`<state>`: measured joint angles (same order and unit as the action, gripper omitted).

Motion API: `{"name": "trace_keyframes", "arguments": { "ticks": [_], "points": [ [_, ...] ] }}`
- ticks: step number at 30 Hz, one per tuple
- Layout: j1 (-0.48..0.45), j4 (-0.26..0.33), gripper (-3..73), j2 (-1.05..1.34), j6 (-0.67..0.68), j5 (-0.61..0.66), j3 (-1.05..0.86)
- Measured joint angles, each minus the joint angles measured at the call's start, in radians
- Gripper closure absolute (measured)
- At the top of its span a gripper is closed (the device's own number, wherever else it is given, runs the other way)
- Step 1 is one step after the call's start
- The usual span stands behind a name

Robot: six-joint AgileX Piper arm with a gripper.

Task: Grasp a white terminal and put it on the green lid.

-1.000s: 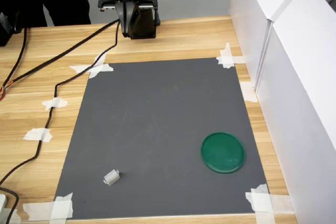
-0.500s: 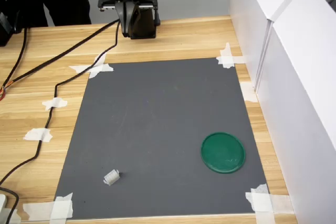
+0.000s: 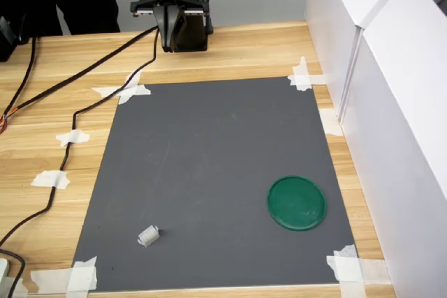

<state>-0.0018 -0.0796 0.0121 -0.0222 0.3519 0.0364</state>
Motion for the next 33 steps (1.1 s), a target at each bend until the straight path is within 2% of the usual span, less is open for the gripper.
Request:
{"name": "trace_keyframes", "arguments": {
  "ticks": [10,25,29,33],
  "points": [
    [0.000,0.000,71.1,-0.003,0.000,0.020,0.018],
    [0.000,-0.017,71.1,-0.195,0.000,0.184,0.302],
    [0.000,-0.021,71.1,-0.281,0.005,0.262,0.405],
    [0.000,-0.023,71.1,-0.400,0.037,0.400,0.509]
  ]
}}
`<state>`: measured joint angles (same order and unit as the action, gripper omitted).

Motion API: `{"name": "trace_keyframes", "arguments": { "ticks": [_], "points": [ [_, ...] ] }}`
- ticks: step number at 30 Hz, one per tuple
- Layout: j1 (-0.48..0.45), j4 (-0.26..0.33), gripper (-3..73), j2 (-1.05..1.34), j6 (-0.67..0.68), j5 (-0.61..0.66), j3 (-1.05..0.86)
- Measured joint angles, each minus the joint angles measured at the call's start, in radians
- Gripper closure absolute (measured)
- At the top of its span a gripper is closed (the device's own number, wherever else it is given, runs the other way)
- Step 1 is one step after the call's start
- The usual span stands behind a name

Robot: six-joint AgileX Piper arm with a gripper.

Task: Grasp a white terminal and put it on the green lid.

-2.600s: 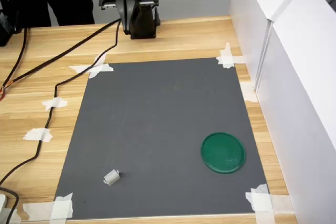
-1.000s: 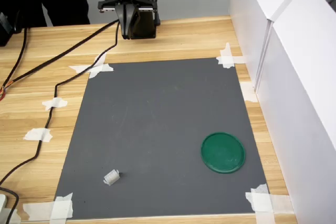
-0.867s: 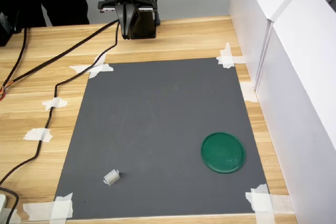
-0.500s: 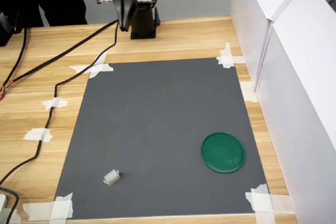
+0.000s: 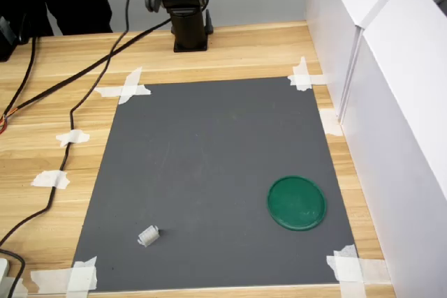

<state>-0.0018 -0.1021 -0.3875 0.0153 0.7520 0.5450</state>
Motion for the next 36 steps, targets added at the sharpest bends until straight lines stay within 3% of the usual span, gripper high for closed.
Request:
{"name": "trace_keyframes", "arguments": {
  "ticks": [7,12,17,21,30,33,36],
  "points": [
    [0.000,0.044,71.1,-0.216,0.038,0.084,0.111],
    [0.000,0.055,71.1,-0.386,0.178,0.147,0.197],
    [0.000,0.102,67.8,-0.572,0.260,0.223,0.315],
    [-0.001,0.117,56.7,-0.712,0.270,0.242,0.423],
    [-0.001,0.129,14.1,-0.996,0.271,0.199,0.619],
    [-0.001,0.128,7.1,-1.095,0.271,0.199,0.698],
    [-0.001,0.125,4.7,-1.194,0.272,0.217,0.789]
  ]
}}
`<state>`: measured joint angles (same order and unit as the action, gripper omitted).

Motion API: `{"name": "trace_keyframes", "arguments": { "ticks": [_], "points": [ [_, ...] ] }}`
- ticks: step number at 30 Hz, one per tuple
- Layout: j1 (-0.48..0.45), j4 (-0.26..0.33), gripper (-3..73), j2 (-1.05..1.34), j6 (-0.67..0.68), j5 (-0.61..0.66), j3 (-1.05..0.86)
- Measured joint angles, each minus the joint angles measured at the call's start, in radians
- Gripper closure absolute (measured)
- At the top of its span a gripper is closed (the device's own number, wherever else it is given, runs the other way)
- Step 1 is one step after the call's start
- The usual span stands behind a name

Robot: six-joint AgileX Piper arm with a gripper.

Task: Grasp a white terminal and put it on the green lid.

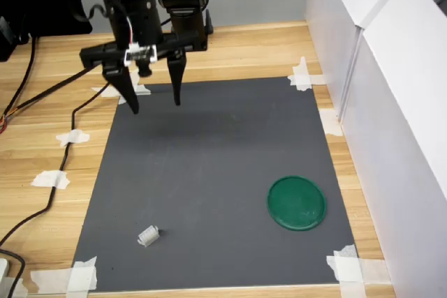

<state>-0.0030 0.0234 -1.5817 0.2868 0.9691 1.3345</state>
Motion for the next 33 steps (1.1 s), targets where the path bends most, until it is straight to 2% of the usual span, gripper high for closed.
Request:
{"name": "trace_keyframes", "arguments": {
  "ticks": [7,17,25,33],
  "points": [
    [-0.019,0.001,4.1,-0.228,0.000,0.057,0.228],
    [-0.083,0.001,4.0,-0.481,0.008,0.070,0.463],
    [-0.084,0.068,4.0,-0.591,0.052,0.107,0.564],
    [-0.083,0.063,4.0,-0.640,0.054,0.128,0.573]
  ]
}}
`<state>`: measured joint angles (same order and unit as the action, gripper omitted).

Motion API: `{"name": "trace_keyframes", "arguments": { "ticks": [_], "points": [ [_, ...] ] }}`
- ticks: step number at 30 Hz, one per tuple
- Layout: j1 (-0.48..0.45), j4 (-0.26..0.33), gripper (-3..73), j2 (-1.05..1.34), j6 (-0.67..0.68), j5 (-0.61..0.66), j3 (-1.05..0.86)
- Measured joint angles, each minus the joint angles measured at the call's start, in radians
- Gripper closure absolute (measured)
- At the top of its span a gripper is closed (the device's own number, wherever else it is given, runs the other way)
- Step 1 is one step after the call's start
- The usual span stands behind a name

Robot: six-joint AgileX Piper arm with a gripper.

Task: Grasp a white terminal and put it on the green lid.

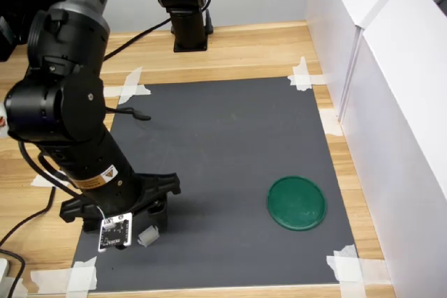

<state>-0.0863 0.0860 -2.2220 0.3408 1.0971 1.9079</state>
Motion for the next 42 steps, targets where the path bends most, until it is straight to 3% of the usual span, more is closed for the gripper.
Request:
{"name": "trace_keyframes", "arguments": {
  "ticks": [16,21,30,42],
  "points": [
    [0.004,0.008,5.6,-0.021,0.033,-0.042,0.005],
    [0.013,0.007,13.8,-0.027,0.043,-0.042,0.005],
    [0.017,-0.003,40.3,-0.032,0.030,-0.041,0.005],
    [0.040,-0.042,40.3,0.038,-0.024,0.064,0.006]
  ]
}}
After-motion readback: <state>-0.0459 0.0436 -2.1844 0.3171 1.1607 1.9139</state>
